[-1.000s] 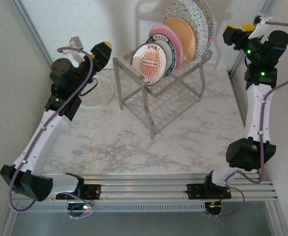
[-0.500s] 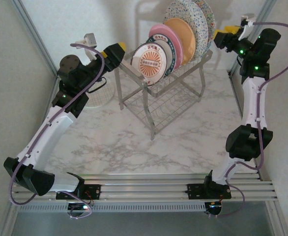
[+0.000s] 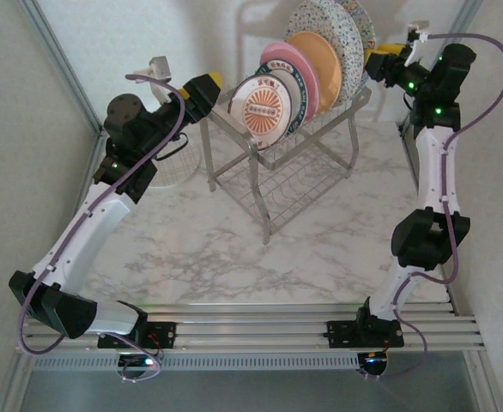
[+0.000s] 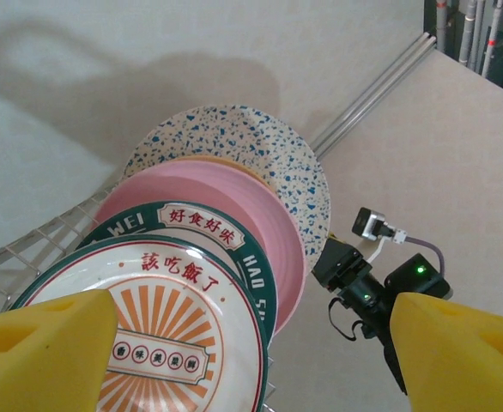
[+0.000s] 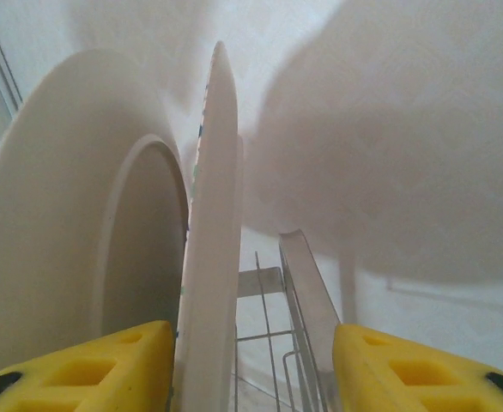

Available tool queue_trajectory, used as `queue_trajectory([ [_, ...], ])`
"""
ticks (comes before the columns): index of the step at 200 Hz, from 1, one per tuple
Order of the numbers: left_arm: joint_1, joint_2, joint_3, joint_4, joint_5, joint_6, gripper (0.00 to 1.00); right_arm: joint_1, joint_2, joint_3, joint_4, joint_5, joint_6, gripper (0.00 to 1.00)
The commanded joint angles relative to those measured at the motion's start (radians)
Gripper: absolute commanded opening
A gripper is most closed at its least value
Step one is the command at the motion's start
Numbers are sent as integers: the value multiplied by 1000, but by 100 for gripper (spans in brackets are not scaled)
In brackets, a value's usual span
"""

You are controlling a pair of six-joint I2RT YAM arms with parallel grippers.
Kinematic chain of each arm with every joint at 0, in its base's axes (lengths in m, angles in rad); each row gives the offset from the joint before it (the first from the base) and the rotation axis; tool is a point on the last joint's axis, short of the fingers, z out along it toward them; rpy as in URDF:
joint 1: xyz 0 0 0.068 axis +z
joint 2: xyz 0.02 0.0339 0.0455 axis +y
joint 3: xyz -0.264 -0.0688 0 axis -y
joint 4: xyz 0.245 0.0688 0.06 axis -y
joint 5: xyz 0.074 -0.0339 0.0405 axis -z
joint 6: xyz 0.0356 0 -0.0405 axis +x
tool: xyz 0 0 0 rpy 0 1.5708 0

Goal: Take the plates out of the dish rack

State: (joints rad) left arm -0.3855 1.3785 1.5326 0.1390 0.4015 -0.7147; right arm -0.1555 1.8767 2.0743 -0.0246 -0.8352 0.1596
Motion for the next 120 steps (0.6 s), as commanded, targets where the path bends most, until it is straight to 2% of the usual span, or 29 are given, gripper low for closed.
queue_trajectory([
  [1, -10, 10, 44, 39, 22, -5, 83, 19, 27, 42, -19, -1, -14, 51],
  [120, -12, 13, 56, 30, 20, -5, 84, 77, 89, 96, -45, 8, -14, 38],
])
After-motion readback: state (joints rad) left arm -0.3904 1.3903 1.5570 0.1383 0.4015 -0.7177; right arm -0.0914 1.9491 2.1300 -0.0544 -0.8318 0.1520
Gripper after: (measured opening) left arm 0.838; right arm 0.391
